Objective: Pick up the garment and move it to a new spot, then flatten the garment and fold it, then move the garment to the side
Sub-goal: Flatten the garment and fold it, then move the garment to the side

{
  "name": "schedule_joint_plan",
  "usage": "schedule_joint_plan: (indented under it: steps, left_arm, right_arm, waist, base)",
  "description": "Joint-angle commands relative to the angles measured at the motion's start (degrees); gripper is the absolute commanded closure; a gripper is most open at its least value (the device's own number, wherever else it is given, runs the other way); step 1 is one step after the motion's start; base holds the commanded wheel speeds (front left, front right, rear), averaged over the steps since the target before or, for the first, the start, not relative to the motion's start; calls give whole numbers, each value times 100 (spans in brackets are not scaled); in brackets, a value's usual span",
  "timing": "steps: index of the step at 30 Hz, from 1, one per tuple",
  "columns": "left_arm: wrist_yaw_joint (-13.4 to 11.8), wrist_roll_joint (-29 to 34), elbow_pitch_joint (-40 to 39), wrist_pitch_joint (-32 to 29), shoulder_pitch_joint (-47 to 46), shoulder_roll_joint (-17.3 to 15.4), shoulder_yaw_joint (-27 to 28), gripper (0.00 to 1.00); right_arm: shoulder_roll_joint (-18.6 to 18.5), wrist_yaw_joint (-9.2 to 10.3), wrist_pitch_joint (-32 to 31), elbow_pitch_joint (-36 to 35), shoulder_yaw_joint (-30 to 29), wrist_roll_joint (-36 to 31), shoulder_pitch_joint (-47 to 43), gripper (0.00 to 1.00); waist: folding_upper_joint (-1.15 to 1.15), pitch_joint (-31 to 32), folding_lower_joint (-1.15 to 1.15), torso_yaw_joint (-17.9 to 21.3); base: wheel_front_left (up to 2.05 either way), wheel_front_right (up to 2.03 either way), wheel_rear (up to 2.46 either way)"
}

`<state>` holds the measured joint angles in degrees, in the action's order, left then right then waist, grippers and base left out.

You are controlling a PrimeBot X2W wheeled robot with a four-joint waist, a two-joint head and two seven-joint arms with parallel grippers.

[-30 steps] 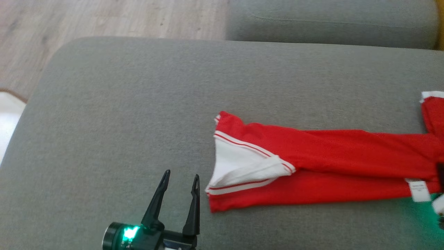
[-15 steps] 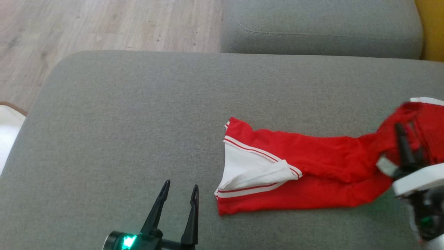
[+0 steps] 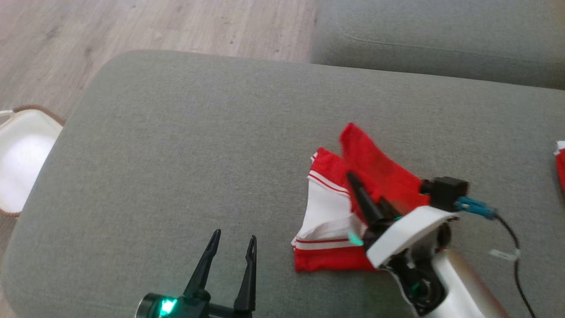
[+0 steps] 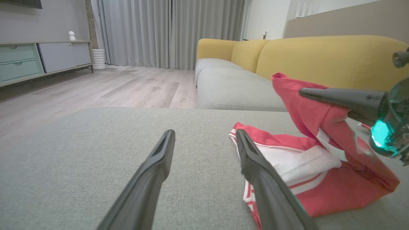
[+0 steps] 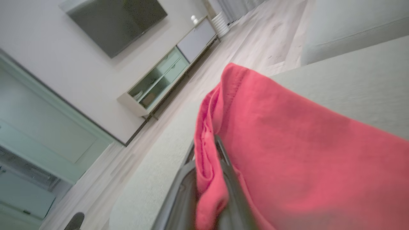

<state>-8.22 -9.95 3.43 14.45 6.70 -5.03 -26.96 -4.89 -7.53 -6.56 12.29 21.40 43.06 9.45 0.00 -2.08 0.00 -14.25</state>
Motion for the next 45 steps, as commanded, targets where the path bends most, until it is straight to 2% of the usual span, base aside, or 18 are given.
schedule_joint_plan:
  steps: [1, 5, 6, 7, 8, 12, 16, 19, 24, 28, 30, 36, 45]
  left_arm:
    - [21, 50, -155, 54, -177, 96, 205, 0]
    - [40, 64, -149, 55, -186, 138, 223, 0]
    - [44, 64, -151, 55, -187, 146, 231, 0]
    - [48, 66, -151, 55, -186, 153, 239, 0]
    - [50, 66, -151, 55, -183, 159, 250, 0]
    - [38, 63, -159, 55, -165, 178, 330, 0]
    - [13, 76, -202, 55, -138, 189, 436, 0]
    - [-4, 73, -218, 55, -79, 194, 545, 0]
    - [-51, 52, -282, 55, 65, 198, 786, 0]
    - [-42, 48, -328, 55, 134, 201, 911, 0]
    - [-53, 76, -325, 55, 181, 203, 962, 0]
    - [-91, 101, -235, 55, 385, 207, 1094, 0]
    - [-36, 171, -158, 55, 571, 212, 1160, 0]
  right_arm:
    - [84, 4, -15, -77, 243, -76, 312, 100]
    - [176, 4, -27, 343, 604, -87, 446, 100]
    - [184, 4, -43, 425, 722, -68, 480, 82]
    - [190, 4, -30, 509, 790, -48, 502, 19]
    - [194, 4, -25, 583, 857, -37, 518, 0]
    - [199, 4, 204, 589, 984, 99, 572, 0]
    - [172, 4, 735, 330, 674, -8, 560, 0]
    - [-222, 4, 1221, 112, 412, -555, 391, 0]
    - [-635, 4, 1898, -149, -254, -1071, -332, 0]
    - [-849, 4, 2113, -193, -787, -1575, -880, 0]
    - [-928, 4, 2144, -205, -876, -1858, -1093, 0]
    - [-875, 4, 2154, -312, -1094, -2576, -1614, 0]
    - [-608, 4, 2155, -379, -1285, -2861, -1806, 0]
  waist:
    - [0, -25, 0, -84]
    - [0, -59, 0, -203]
    - [0, -66, 0, -217]
    - [0, -71, 0, -227]
    - [0, -77, 0, -231]
    - [0, -70, 0, -163]
    - [0, 35, 0, 39]
    - [0, 186, 0, 238]
    - [0, 385, 0, 659]
    - [0, 475, 0, 955]
    - [0, 523, 0, 1084]
    - [0, 623, 0, 1315]
    - [0, 701, 0, 1375]
  base:
    - [0, 0, 0]
    - [0, 0, 0]
    - [0, 0, 0]
    - [0, 0, 0]
    - [0, 0, 0]
    - [0, 0, 0]
    - [0, 0, 0]
    - [0, 0, 0]
    - [0, 0, 0]
    - [0, 0, 0]
    - [0, 0, 0]
    - [0, 0, 0]
    - [0, 0, 0]
